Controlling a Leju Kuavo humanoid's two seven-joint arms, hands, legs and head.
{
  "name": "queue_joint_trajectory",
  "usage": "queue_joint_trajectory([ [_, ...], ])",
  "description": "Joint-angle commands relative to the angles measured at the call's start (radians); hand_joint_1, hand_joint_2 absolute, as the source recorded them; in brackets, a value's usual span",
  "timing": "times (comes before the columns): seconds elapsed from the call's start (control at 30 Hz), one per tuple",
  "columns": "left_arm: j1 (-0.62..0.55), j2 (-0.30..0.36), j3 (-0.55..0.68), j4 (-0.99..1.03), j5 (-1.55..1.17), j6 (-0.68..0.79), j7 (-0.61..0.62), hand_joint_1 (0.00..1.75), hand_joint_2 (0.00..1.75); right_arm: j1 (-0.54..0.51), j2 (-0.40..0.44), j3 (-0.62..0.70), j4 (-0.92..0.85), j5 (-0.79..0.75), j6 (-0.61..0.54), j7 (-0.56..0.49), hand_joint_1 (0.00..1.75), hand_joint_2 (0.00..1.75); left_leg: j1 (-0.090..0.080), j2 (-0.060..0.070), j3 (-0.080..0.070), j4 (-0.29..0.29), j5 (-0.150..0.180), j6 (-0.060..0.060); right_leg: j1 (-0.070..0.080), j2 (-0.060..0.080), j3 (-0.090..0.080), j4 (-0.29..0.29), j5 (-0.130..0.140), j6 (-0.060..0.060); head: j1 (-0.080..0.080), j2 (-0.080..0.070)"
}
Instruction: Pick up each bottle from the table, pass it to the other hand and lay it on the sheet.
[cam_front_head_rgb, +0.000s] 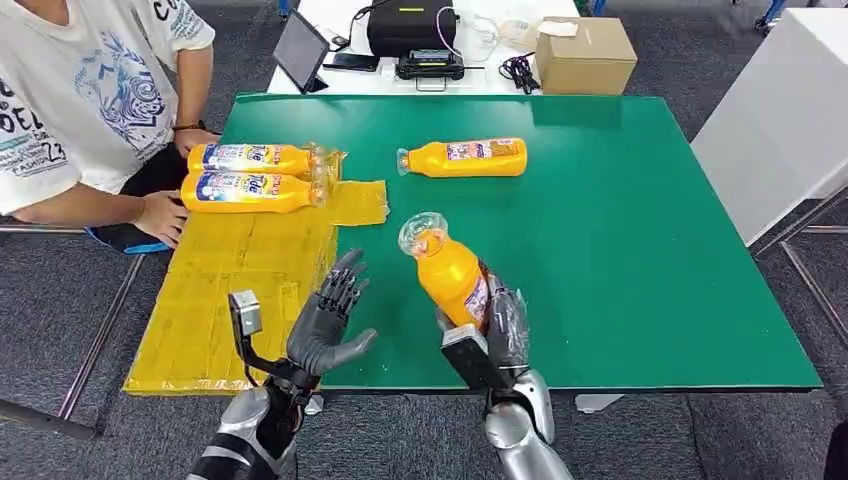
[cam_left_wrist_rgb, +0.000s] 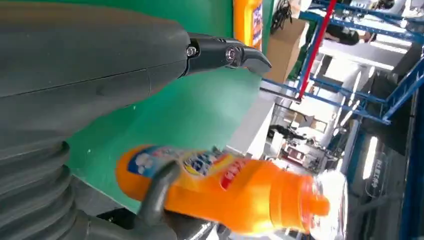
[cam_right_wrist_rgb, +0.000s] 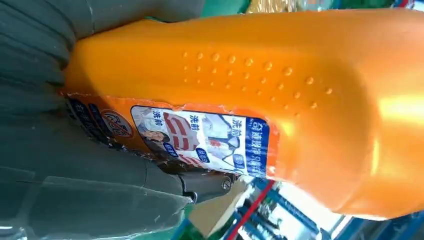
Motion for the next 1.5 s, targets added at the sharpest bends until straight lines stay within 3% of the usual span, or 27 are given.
queue_joint_trajectory([
  [0.03, -0.019, 0.033, -0.052, 0.023, 0.003, 0.004, 0.007, 0.0, 1.75, -0.063, 0.033, 0.082, 0.158, 0.004, 0.006, -0.005, 1.75, 1.75, 0.002, 0.005, 0.005, 0.0, -0.002, -0.002, 0.002, 0.004, 0.004, -0.001, -0.001, -0.003, 0.0, 0.0],
  [0.37, -0.041, 0.019, -0.04, 0.075, -0.004, 0.039, 0.007, 0.0, 1.75, -0.09, 0.083, 0.211, 0.24, -0.007, 0.033, 0.007, 1.75, 1.75, 0.003, 0.004, 0.006, 0.0, -0.002, -0.003, 0.003, 0.003, 0.005, -0.001, -0.001, -0.004, 0.0, 0.0],
  [0.8, -0.039, 0.018, -0.04, 0.073, -0.008, 0.046, 0.005, 0.0, 1.75, -0.1, 0.079, 0.228, 0.26, -0.021, 0.043, 0.007, 1.75, 1.75, 0.001, 0.002, 0.002, 0.0, -0.001, -0.001, 0.001, 0.001, 0.002, -0.001, 0.0, -0.002, 0.0, 0.0],
  [1.1, -0.052, 0.017, -0.031, 0.094, 0.001, 0.026, -0.011, 0.0, 1.75, -0.134, 0.11, 0.335, 0.465, -0.059, 0.135, 0.014, 1.75, 1.75, 0.002, 0.002, 0.004, -0.001, -0.001, -0.002, 0.002, 0.002, 0.004, -0.001, -0.001, -0.002, 0.0, 0.0],
  [1.3, -0.04, 0.025, -0.045, 0.093, 0.019, -0.033, -0.009, 0.0, 1.75, -0.146, 0.116, 0.333, 0.484, -0.08, 0.134, 0.006, 1.75, 1.75, 0.002, 0.003, 0.006, 0.0, -0.002, -0.002, 0.002, 0.002, 0.005, -0.001, -0.001, -0.003, 0.0, 0.0],
  [1.33, -0.036, 0.028, -0.054, 0.088, 0.025, -0.064, -0.014, 0.96, 1.75, -0.147, 0.116, 0.327, 0.474, -0.085, 0.127, 0.004, 1.75, 1.75, 0.002, 0.002, 0.005, -0.001, -0.001, -0.002, 0.002, 0.001, 0.004, -0.001, -0.001, -0.003, 0.0, 0.0],
  [1.37, -0.032, 0.031, -0.059, 0.084, 0.029, -0.083, -0.015, 1.75, 1.75, -0.149, 0.114, 0.325, 0.469, -0.087, 0.127, 0.004, 1.75, 1.75, 0.002, 0.002, 0.006, 0.0, -0.002, -0.003, 0.002, 0.001, 0.005, -0.001, -0.001, -0.003, 0.0, 0.0],
  [1.5, -0.028, 0.034, -0.065, 0.076, 0.026, -0.093, -0.018, 1.75, 1.75, -0.149, 0.112, 0.32, 0.461, -0.09, 0.125, 0.004, 1.75, 1.75, 0.002, 0.002, 0.004, 0.0, -0.001, -0.002, 0.002, 0.001, 0.003, -0.001, -0.001, -0.002, 0.0, 0.0],
])
